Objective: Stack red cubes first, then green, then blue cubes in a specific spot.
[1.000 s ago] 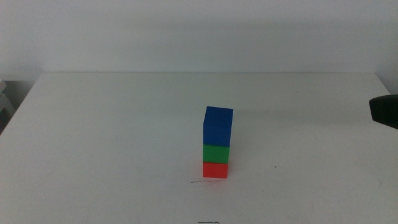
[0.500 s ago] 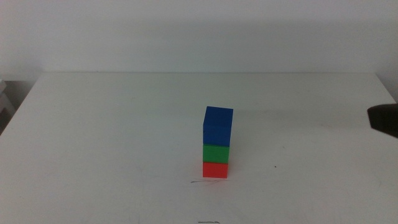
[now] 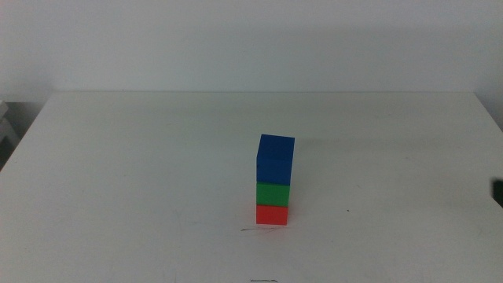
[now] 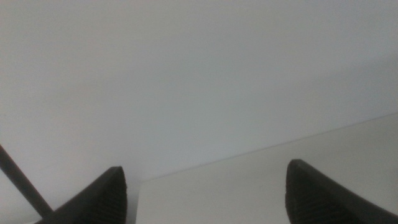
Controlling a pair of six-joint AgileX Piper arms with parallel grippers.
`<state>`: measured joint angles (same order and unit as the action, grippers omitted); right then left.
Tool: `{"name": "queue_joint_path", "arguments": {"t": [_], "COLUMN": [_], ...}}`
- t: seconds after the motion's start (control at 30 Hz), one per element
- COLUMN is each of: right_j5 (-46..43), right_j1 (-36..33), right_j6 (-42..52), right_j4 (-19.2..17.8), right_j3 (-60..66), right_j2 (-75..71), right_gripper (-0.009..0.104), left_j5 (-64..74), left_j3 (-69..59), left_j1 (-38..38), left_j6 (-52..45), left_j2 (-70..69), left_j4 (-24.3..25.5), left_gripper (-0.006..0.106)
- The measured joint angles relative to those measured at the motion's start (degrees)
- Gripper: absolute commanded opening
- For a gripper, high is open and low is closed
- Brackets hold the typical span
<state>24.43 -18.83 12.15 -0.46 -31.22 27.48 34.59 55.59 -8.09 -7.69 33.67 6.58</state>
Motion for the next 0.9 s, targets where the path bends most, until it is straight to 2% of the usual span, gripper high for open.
{"name": "queue_joint_path", "arguments": {"t": [0.17, 0.27, 0.37, 0.57, 0.77, 0.9], "right_j5": [-0.4, -0.5, -0.4, -3.9, -7.7, -9.2], "right_j1": [8.2, 12.6, 15.6, 16.9, 16.9, 16.9], "right_j6": [0.1, 0.1, 0.1, 0.1, 0.1, 0.1], "right_j4": [-0.7, 0.0, 1.4, 1.7, 1.7, 1.7], "right_j3": [10.5, 17.0, 22.1, 28.1, 31.0, 32.6], "right_j2": [-12.1, -15.7, -19.2, -27.3, -28.2, -28.2], "right_gripper": [0.068, 0.068, 0.068, 0.068, 0.068, 0.068], "left_j5": [-5.9, -8.1, -8.9, -9.2, -9.9, -11.6], "left_j3": [-16.3, -25.6, -33.7, -44.4, -50.6, -53.8], "left_j1": [0.0, 0.0, 0.1, 0.1, 1.1, 5.8], "left_j6": [0.0, 0.0, 0.0, 0.0, 0.0, 0.0], "left_j2": [-10.8, -16.6, -20.9, -29.1, -33.8, -34.3], "left_j4": [0.1, -0.2, -2.8, -12.1, -13.2, -13.4], "left_gripper": [0.084, 0.084, 0.084, 0.084, 0.084, 0.084]}}
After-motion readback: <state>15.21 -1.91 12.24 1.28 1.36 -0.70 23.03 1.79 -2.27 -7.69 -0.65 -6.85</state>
